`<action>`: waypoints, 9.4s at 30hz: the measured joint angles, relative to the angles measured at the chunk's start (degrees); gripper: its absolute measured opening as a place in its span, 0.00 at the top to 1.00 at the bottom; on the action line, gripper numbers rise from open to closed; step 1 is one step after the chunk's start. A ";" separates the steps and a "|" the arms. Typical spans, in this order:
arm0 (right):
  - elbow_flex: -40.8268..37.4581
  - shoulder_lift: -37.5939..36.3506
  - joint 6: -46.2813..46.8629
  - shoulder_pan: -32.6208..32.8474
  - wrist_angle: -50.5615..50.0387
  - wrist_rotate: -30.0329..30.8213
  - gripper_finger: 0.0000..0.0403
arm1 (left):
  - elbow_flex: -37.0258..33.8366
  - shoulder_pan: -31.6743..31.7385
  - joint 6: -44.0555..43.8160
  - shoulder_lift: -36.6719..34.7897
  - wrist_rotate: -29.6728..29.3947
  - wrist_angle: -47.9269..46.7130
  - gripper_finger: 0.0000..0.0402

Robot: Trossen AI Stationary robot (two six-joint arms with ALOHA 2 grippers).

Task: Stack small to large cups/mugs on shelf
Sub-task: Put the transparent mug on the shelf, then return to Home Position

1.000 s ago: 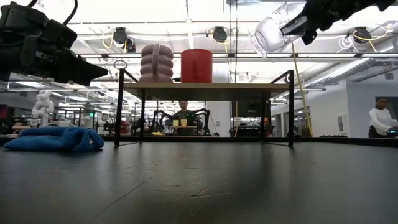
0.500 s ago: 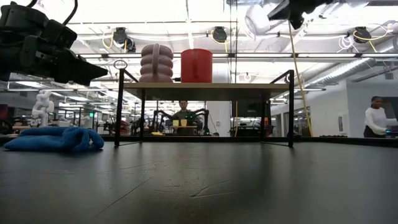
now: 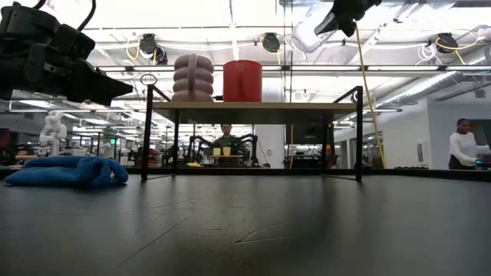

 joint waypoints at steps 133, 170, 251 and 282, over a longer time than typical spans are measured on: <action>29.05 35.53 -2.55 2.17 -36.15 13.96 1.00 | -0.02 -0.02 1.14 -0.02 0.17 -2.27 0.92; 29.51 36.03 -2.33 2.28 -37.03 14.01 0.75 | -0.02 -4.33 2.71 -0.01 0.19 -3.21 0.92; -58.79 -42.83 12.77 8.18 33.65 -4.02 1.00 | 0.00 -4.33 -1.05 -0.08 -9.45 4.88 1.00; -66.67 -42.96 8.53 17.32 42.76 -6.61 1.00 | 0.00 -6.50 -1.27 -0.06 -9.70 5.16 1.00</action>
